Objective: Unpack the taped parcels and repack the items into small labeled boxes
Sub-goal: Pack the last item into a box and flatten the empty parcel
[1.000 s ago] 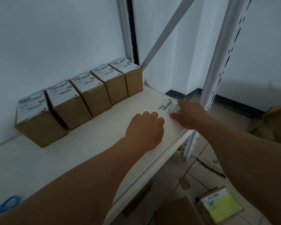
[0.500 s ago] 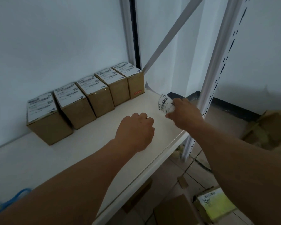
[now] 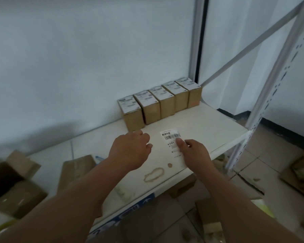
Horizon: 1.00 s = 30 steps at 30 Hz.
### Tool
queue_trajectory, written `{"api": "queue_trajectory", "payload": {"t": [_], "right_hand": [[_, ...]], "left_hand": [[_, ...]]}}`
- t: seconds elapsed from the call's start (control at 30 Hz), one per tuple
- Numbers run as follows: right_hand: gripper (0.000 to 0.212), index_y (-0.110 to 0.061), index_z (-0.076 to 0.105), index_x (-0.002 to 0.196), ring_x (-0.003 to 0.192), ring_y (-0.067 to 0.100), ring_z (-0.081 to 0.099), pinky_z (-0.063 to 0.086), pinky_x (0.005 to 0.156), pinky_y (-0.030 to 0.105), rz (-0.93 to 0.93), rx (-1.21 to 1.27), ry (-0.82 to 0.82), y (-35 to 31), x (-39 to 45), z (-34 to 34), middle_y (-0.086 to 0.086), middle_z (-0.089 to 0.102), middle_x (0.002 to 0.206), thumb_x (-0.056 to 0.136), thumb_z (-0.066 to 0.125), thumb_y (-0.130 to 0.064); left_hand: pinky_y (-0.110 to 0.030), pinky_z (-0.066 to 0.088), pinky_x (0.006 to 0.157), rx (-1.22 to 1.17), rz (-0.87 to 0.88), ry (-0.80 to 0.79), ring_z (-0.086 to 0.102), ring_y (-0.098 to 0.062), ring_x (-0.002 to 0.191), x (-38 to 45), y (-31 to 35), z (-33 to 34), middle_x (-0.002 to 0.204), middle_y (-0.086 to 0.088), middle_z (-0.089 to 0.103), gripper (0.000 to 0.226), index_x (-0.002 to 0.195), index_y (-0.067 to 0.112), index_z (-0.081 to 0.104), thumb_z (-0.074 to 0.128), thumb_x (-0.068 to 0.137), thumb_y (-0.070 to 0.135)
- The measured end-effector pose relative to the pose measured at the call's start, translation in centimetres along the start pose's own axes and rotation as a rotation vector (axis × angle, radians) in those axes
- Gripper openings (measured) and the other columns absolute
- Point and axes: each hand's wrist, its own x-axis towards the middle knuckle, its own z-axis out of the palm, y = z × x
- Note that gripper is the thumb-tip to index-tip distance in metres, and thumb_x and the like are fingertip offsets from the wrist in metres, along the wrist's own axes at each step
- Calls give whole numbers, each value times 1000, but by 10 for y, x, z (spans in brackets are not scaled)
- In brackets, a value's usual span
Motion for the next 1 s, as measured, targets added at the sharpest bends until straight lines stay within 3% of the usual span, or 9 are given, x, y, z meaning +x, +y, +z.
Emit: {"api": "queue_trajectory", "payload": {"t": [0.13,0.23,0.33,0.43,0.5,0.57,0.73,0.9,1.0], "right_hand": [[34,-18,61,122,98,14,60,51,91,36,-1,5,-22,-23,-39,37,-2,66,110,101,44,-39],[24,-17,65,106,87,16,64,58,80,38,3,107,-42,-42,-65,63,-1,68,98,100,50,-34],[22,-15,67,95,81,15,65,57,77,40,-1,158,-52,-61,-84,82,-1,69,90,99,53,-32],[18,-18,68,95,70,7,65,53,57,26,-8,196,-102,-77,-95,98,-4,71,86,98,56,-30],[15,-20,69,96,65,2,65,48,50,18,-14,214,-137,-87,-100,109,-8,71,84,98,57,-29],[14,-19,68,102,70,2,67,47,49,15,-29,231,-156,-96,-103,121,-8,72,89,98,57,-26],[12,-21,61,109,74,5,67,45,45,15,-39,223,-177,-113,-107,143,-5,70,97,99,56,-25],[11,-20,62,106,79,9,68,55,55,22,-51,149,-191,-120,-108,165,-4,70,100,99,56,-26],[15,-17,62,111,80,8,66,49,50,16,-64,97,-207,-123,-108,180,-2,68,103,99,56,-25]], "left_hand": [[-30,43,80,-41,-88,35,55,-14,107,-48,-42,-11,121,9,55,35,123,29,56,34,102,47],[-27,37,74,-101,-186,83,55,-12,105,-84,-70,-13,117,11,55,31,119,31,57,36,102,46],[-25,43,74,-155,-293,89,56,-11,101,-116,-99,-10,112,11,55,26,116,29,59,40,101,40],[-27,47,85,-235,-328,35,51,-14,109,-140,-122,3,125,3,51,27,125,24,53,46,100,29],[-22,46,78,-291,-393,67,52,-8,102,-155,-133,5,125,7,53,27,122,28,54,41,101,39],[-21,45,79,-333,-439,72,52,-5,104,-165,-142,10,131,11,51,34,127,32,52,37,101,47],[-32,39,105,-398,-413,-98,38,-10,136,-182,-155,10,155,11,32,70,150,32,29,39,91,69],[-34,36,108,-422,-412,-246,35,-12,139,-192,-158,4,157,11,30,82,152,31,25,45,85,74],[-33,39,105,-408,-409,-266,38,-12,136,-190,-158,6,155,11,34,78,151,32,28,48,87,71]]}}
